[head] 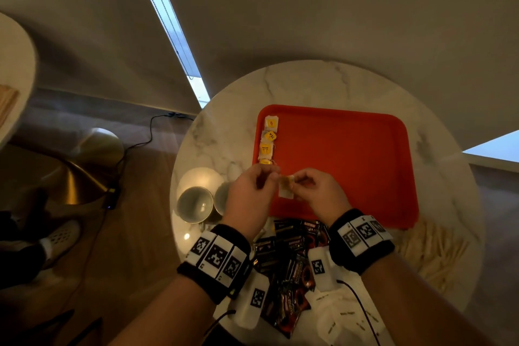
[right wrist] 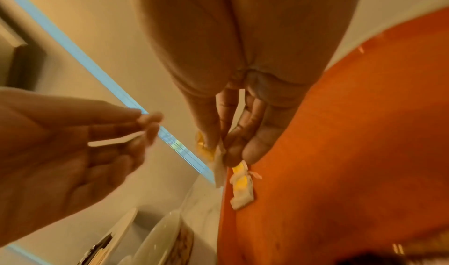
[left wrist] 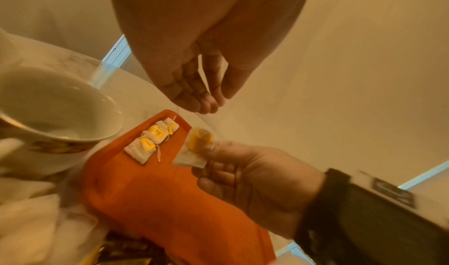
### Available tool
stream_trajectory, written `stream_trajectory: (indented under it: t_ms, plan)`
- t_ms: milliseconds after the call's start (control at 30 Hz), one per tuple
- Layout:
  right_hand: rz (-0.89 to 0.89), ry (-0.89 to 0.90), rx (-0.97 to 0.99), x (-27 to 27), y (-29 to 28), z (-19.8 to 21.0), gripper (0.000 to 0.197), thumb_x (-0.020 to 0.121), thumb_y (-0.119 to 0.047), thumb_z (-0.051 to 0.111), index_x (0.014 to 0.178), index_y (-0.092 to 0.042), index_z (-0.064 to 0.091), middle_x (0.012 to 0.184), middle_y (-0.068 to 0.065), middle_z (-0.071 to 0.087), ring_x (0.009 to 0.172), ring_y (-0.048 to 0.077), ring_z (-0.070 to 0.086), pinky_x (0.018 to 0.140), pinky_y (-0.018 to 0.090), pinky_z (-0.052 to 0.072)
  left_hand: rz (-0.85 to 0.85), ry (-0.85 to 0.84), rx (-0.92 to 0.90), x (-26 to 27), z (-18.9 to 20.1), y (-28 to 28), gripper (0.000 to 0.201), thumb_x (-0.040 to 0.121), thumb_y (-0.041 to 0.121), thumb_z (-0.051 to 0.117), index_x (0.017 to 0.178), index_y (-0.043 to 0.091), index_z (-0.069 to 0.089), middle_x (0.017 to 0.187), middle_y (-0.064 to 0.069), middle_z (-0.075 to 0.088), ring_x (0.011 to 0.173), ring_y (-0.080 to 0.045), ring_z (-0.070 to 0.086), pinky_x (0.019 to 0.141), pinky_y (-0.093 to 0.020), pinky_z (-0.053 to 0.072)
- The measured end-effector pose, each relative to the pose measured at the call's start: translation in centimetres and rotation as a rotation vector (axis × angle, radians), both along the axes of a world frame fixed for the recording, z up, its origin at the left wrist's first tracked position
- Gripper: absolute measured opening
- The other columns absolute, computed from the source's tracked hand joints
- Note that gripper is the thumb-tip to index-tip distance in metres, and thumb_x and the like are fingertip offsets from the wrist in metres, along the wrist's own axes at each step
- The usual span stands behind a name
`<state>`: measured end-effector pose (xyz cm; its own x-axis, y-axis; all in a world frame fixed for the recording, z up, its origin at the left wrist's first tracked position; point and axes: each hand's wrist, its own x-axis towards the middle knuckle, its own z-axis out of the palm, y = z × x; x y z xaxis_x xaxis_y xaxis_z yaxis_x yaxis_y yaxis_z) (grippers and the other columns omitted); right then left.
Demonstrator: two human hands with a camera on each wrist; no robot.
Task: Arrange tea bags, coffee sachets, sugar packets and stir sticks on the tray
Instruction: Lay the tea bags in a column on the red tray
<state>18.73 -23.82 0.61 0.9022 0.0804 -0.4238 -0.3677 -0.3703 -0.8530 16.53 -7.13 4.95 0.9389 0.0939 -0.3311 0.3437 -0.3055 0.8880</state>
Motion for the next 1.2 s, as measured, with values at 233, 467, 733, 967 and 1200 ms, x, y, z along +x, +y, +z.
stream_trajectory:
  t_ms: [233, 467, 733, 967, 1200]
  plan:
    - [-0.025, 0.237, -0.071, 2.1, 4.2, -6.5, 0.011, 0.087, -0.012, 0.075, 0.090, -0.017, 0.066, 0.084, 0.004, 0.072, 0.079, 0.023, 0.071, 0.078, 0.042, 0.062, -0.212, 0.086, 0.052, -5.3, -0.7, 3.2, 0.013, 0.102, 0.030, 0.057, 0.102, 0.025, 0.069, 0.078, 0.012, 0.069, 0.067, 0.006, 0.061, 0.060, -0.010, 0.045]
    - [0.011, 0.182, -0.369, 3.1, 6.7, -7.8, 0.022, 0.082, -0.029, 0.081, 0.078, -0.021, 0.060, 0.081, 0.000, 0.070, 0.075, 0.021, 0.068, 0.073, 0.038, 0.060, -0.335, 0.174, 0.261, -8.2, -3.0, 6.7, 0.013, 0.102, 0.033, 0.056, 0.092, 0.031, 0.064, 0.082, 0.007, 0.068, 0.073, -0.008, 0.063, 0.071, -0.034, 0.056]
    - [0.212, 0.130, -0.371, -3.3, 5.3, -3.2, 0.010, 0.090, -0.029, 0.072, 0.091, -0.025, 0.063, 0.088, -0.009, 0.066, 0.082, 0.008, 0.063, 0.064, 0.021, 0.046, -0.391, 0.192, 0.455, -9.9, -6.2, 8.8, 0.023, 0.101, 0.022, 0.058, 0.122, 0.023, 0.068, 0.111, 0.008, 0.064, 0.096, -0.007, 0.059, 0.086, -0.020, 0.047]
    - [0.483, -0.006, -0.552, -6.0, 7.9, -5.1, 0.024, 0.092, -0.032, 0.068, 0.114, -0.024, 0.061, 0.109, -0.007, 0.063, 0.102, 0.014, 0.061, 0.091, 0.037, 0.053, -0.441, 0.195, 0.590, -10.8, -8.0, 8.3, 0.029, 0.097, 0.023, 0.063, 0.125, 0.023, 0.058, 0.121, 0.002, 0.057, 0.103, -0.018, 0.060, 0.089, -0.029, 0.053]
    - [0.566, -0.048, -0.604, -5.9, 8.5, -5.7, 0.014, 0.094, -0.031, 0.064, 0.107, -0.030, 0.061, 0.097, -0.009, 0.052, 0.097, 0.017, 0.057, 0.081, 0.032, 0.047, -0.432, 0.171, 0.559, -9.8, -8.4, 6.9, 0.037, 0.099, 0.021, 0.060, 0.135, 0.019, 0.052, 0.129, -0.003, 0.058, 0.110, -0.018, 0.060, 0.092, -0.026, 0.048]
